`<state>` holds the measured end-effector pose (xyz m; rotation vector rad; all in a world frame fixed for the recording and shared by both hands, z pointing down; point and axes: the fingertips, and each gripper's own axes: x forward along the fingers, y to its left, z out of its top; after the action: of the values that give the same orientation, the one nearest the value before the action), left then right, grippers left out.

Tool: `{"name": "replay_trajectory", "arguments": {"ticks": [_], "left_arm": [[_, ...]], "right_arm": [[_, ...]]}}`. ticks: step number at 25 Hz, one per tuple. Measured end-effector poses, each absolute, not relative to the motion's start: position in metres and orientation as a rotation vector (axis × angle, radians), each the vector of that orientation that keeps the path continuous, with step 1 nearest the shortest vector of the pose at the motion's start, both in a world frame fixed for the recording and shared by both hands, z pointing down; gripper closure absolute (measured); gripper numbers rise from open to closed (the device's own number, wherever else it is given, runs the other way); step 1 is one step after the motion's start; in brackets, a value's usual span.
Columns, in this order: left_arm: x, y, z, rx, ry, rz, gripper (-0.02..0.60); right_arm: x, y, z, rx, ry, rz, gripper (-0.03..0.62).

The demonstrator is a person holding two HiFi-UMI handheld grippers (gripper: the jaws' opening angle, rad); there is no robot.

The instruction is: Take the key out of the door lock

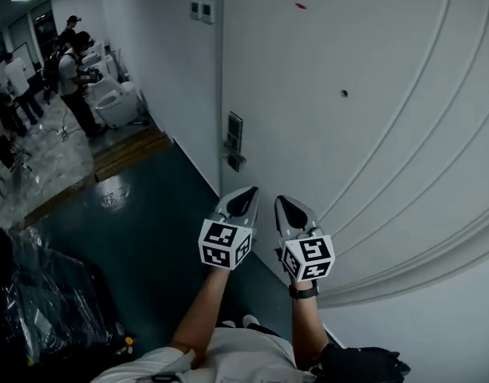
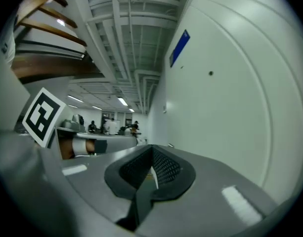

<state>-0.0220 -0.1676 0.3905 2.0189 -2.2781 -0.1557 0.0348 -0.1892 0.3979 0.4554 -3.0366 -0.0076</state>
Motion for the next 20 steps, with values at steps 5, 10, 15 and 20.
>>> {"name": "replay_trajectory", "arguments": {"ticks": [5, 10, 15, 20], "left_arm": [[-0.083, -0.094, 0.394, 1.65, -2.581, -0.084, 0.58], [-0.118, -0.008, 0.391, 1.32, -2.853, -0.009, 0.58], [-0.149, 0.068, 0.392, 1.129, -3.001, 0.087, 0.58], [-0.212, 0.152, 0.383, 0.92, -3.081, 0.081, 0.58]], "right_arm": [[-0.033, -0.133, 0.39, -0.042, -3.173, 0.059, 0.589], [-0.081, -0.071, 0.395, -0.367, -3.153, 0.053, 0.589], [-0.134, 0.002, 0.406, -0.619, -3.103, 0.044, 0.588], [-0.203, 0.088, 0.386, -0.866, -3.083, -0.033, 0.588]]}}
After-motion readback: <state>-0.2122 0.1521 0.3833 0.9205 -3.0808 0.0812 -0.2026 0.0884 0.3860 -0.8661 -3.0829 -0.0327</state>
